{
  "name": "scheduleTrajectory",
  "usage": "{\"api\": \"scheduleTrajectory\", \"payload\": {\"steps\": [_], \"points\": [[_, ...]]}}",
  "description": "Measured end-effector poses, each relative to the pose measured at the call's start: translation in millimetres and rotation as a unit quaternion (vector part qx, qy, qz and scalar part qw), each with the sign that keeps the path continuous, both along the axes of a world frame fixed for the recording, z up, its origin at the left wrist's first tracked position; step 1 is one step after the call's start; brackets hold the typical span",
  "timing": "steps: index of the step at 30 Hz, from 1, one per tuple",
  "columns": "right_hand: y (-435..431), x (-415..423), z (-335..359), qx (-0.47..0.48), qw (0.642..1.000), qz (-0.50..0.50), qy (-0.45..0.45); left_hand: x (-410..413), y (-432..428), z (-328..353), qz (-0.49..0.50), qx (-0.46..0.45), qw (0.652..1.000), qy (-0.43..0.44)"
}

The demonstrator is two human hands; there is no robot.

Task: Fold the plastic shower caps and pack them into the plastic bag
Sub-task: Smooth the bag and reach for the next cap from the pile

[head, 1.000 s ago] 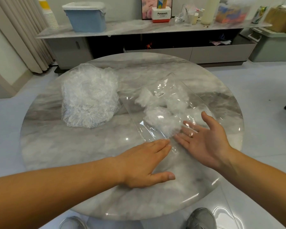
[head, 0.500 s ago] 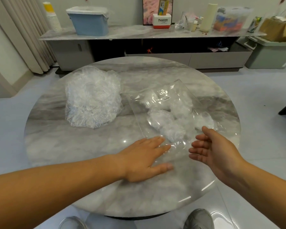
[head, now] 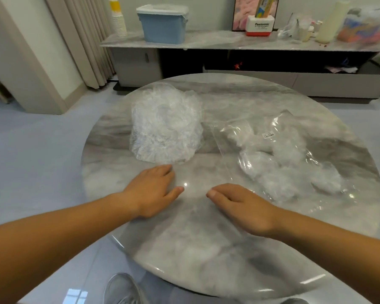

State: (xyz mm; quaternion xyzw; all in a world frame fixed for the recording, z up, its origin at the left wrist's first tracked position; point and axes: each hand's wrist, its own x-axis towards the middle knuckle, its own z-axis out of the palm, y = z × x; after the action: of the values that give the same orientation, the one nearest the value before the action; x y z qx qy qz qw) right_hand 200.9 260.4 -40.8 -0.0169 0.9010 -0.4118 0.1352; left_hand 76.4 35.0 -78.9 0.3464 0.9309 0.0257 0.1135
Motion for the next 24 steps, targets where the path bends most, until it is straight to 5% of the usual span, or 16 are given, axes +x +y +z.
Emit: {"api": "scheduleTrajectory", "payload": {"steps": [4,9,17,20,24], "points": [[2.8,-10.4,-12.5,0.096,0.992,0.028,0.076,5.9,-4.4,-2.6,-0.022,0.021,0.999,0.035],[8.2,-9.6,-28.0,0.101,0.991,0.032,0.086,-9.9,-5.6,0.7,-0.028,0.008,1.000,0.002],[11.9,12.5,-6.5,0.120,0.988,0.037,0.088,50.7,3.2,7.2,-0.169,0.002,0.986,-0.003],[10.6,26.3,-0.8,0.135,0.974,0.115,0.140,84.7,-0.5,10.7,-0.218,0.031,0.975,-0.040],[8.1,41.4,-10.7,0.142,0.964,0.205,0.086,94.7,-21.3,10.7,-0.231,0.087,0.966,-0.078]]}}
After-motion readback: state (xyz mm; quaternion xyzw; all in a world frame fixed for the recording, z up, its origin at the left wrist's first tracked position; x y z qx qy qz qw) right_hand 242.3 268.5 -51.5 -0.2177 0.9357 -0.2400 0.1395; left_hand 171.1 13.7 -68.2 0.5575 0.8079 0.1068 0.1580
